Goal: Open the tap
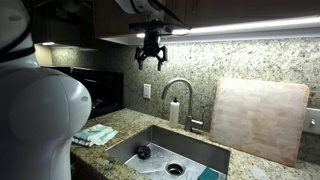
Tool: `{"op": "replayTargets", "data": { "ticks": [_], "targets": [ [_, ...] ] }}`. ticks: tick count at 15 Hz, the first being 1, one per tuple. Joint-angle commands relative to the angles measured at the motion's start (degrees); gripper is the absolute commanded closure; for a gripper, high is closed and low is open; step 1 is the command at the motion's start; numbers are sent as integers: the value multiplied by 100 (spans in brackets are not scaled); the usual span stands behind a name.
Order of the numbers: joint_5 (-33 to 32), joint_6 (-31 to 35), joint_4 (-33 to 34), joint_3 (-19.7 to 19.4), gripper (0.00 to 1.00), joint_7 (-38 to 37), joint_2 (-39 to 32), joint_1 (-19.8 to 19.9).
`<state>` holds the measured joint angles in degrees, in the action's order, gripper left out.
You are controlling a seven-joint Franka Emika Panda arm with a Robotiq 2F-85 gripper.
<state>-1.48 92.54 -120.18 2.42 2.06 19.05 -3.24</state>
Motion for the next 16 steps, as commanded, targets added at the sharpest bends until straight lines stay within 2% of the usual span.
{"op": "replayTargets", "data": {
  "ticks": [1, 12, 16],
  "targets": [
    [2, -9, 10, 9, 0, 0, -4, 9],
    [2, -9, 10, 9, 0, 0, -4, 9],
    [284, 181, -783, -89, 0, -110, 799, 24]
  ]
}}
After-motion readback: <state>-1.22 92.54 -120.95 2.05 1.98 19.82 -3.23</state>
